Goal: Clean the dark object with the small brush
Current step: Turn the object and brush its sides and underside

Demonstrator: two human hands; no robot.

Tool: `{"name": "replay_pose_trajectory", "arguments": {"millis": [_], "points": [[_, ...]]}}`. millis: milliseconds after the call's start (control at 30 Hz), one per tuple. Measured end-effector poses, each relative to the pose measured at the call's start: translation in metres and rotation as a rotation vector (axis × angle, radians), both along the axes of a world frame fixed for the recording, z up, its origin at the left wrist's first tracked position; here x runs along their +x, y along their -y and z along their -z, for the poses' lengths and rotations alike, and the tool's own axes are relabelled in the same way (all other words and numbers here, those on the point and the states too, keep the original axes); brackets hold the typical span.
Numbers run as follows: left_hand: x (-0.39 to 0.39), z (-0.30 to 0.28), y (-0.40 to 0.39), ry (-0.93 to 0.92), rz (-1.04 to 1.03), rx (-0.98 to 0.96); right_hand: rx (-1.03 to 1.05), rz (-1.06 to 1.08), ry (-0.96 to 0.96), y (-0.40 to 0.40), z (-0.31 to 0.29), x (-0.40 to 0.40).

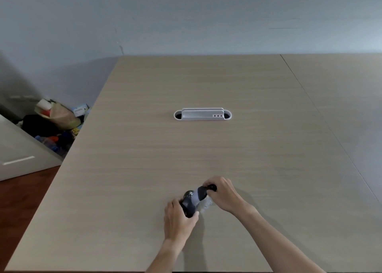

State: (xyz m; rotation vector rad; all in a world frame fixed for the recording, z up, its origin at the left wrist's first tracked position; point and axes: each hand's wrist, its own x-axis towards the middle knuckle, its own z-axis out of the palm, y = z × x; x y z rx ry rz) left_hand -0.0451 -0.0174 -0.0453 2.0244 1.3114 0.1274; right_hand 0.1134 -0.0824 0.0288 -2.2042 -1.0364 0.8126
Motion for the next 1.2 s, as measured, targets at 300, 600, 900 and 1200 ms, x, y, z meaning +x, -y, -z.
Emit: {"name": "replay_pose_trajectory", "arguments": {"millis": [300,600,900,1200], "points": [[0.0,0.007,-0.026,0.023,0.13,-0.01,-0.078,-0.049,0.048,0.001,0.01,0.005],[-0.002,0.01,-0.035,-0.015,0.347,0.103,-0.049,-0.119,0.091,0.009,0.013,-0.005],[0.004,0.004,-0.042,-0.042,0.455,0.159,-0.067,-0.216,0.052,-0.004,0.013,-0.012],[0.004,0.003,-0.046,-0.043,0.436,0.114,-0.025,-0.092,0.01,-0.008,0.001,-0.008]]}}
